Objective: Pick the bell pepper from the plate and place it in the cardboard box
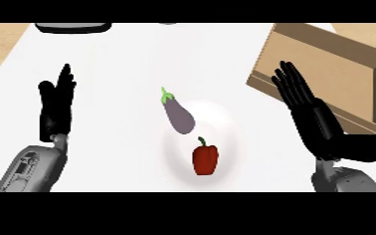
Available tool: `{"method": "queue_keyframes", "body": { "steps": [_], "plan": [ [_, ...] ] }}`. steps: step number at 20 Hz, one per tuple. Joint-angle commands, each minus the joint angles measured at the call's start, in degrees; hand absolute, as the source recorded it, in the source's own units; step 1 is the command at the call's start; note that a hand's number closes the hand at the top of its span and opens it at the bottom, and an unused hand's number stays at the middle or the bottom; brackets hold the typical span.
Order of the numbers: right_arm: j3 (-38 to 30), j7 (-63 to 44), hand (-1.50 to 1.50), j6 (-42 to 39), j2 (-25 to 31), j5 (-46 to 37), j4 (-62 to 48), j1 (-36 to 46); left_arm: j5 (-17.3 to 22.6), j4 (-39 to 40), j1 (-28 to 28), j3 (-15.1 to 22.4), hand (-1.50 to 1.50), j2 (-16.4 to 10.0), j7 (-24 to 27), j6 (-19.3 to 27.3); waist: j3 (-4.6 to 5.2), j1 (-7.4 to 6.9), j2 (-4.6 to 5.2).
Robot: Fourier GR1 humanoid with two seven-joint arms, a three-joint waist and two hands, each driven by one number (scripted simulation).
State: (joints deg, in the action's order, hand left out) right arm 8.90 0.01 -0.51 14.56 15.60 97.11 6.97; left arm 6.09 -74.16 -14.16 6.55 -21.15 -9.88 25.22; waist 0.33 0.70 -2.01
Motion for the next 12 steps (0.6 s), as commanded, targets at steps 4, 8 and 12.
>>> {"method": "queue_keyframes", "body": {
  "steps": [4, 8, 12],
  "plan": [
    [5.57, -7.59, -1.50, 20.93, -6.08, -17.33, -0.94, -7.81, -0.23, -5.49, -1.86, 6.75, 0.00, 0.70, 4.59, -9.10, 0.11, 1.77, 1.29],
    [5.27, -6.76, -1.50, 21.45, 4.86, -29.85, -5.89, -10.20, -0.44, -5.79, -2.70, 9.37, 0.00, 1.94, 4.52, -10.74, 2.22, 5.15, 2.01],
    [9.09, -10.44, -1.50, 30.25, 6.21, -44.76, -8.96, -15.54, -0.35, -7.53, -1.96, 12.14, 0.00, 2.09, 6.17, -14.00, 1.10, 3.77, 1.54]
  ]
}}
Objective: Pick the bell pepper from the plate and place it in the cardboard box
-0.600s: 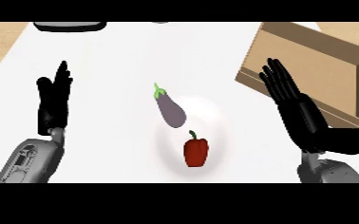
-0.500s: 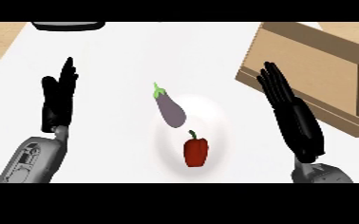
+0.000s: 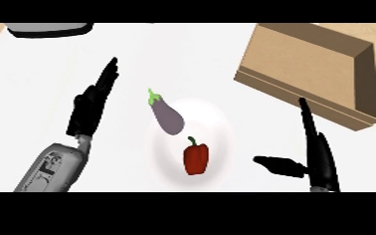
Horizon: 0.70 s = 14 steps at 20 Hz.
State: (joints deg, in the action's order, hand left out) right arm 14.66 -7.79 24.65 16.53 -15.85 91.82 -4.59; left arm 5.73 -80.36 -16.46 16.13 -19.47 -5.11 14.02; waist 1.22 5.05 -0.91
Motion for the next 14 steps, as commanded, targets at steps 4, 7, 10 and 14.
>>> {"method": "queue_keyframes", "body": {
  "steps": [4, 7, 10, 14],
  "plan": [
    [7.51, -9.48, -1.50, 8.63, 5.84, -27.69, -0.86, -5.20, 0.71, -2.42, 0.82, 3.41, 0.00, 0.62, 1.39, -4.18, 0.20, -1.70, -0.35],
    [9.85, -17.20, -1.50, 7.54, 5.19, -36.50, 2.16, -7.01, 1.14, -2.66, 1.26, 3.33, 0.00, -0.50, 1.33, -5.59, 0.06, -2.02, -0.29],
    [12.20, -24.99, -1.50, 2.62, 3.93, -42.64, 6.27, -8.45, 0.72, -3.38, 1.50, 4.63, 0.00, 0.22, 1.61, -5.90, 0.06, -1.86, -0.38],
    [19.18, -35.66, -1.50, -6.99, -1.78, -48.08, 11.74, -10.01, 1.42, -3.21, 2.02, 4.18, 0.00, -0.29, 2.81, -7.09, -0.13, -3.25, 0.29]
  ]
}}
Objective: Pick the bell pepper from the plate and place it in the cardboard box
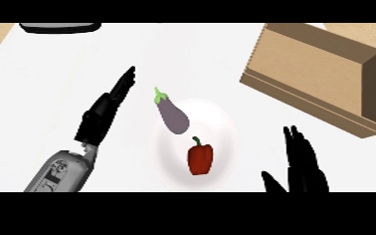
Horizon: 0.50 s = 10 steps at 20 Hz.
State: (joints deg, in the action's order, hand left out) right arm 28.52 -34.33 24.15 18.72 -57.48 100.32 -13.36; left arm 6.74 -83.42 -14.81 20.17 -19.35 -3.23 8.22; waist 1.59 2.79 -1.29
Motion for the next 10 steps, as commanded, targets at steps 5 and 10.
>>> {"method": "queue_keyframes", "body": {
  "steps": [5, 10],
  "plan": [
    [13.90, -24.68, -1.50, -18.94, -13.60, -15.18, 9.43, -0.57, 0.81, -1.64, -0.32, 0.52, 0.00, -0.15, 0.07, -2.11, -0.86, -2.17, 0.70],
    [22.74, -43.31, -1.50, -26.76, -18.49, -18.83, 10.85, 6.45, 1.33, -2.35, -0.10, -0.08, 0.00, -1.14, 0.98, -3.91, -1.28, -3.72, 1.25]
  ]
}}
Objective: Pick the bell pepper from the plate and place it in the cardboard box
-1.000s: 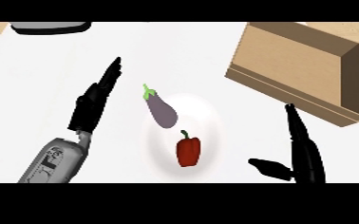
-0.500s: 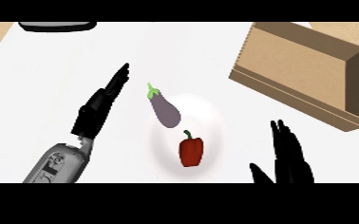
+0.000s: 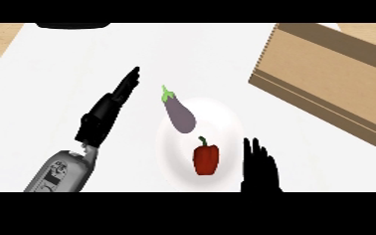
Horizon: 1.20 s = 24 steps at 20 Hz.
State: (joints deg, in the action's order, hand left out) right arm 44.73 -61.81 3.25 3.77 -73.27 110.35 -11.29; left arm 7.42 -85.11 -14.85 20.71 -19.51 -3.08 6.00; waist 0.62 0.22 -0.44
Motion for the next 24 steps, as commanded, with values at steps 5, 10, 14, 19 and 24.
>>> {"method": "queue_keyframes", "body": {
  "steps": [5, 10, 14, 19, 24],
  "plan": [
    [8.98, -22.43, -1.50, -6.05, -3.50, -0.71, -0.68, 10.54, 0.25, 0.06, -0.28, -0.15, 0.00, 0.45, 0.45, -1.47, -0.43, -1.29, 0.62],
    [6.33, -23.31, -1.50, -6.13, -3.50, 1.83, -4.50, 10.89, 0.30, 0.08, 0.25, -1.40, 0.00, -0.46, 1.24, -2.10, -0.50, -1.11, 0.64],
    [4.20, -23.37, -1.50, -6.09, -3.60, 4.45, -7.05, 12.63, 0.26, -0.52, -1.45, -1.13, 0.00, 0.23, -0.81, -2.32, -0.51, -0.96, 0.75],
    [4.20, -23.40, -1.50, -3.12, -3.68, 5.11, -9.82, 15.45, -1.38, -2.07, 1.93, -0.05, 0.00, 1.59, 0.51, -0.82, -0.55, -1.18, 0.43],
    [5.03, -23.40, -1.50, -4.87, -3.70, 4.76, -9.17, 16.07, -2.60, 1.35, 1.20, -0.61, 0.00, 2.80, 2.84, -0.70, -0.52, -0.49, 0.41]
  ]
}}
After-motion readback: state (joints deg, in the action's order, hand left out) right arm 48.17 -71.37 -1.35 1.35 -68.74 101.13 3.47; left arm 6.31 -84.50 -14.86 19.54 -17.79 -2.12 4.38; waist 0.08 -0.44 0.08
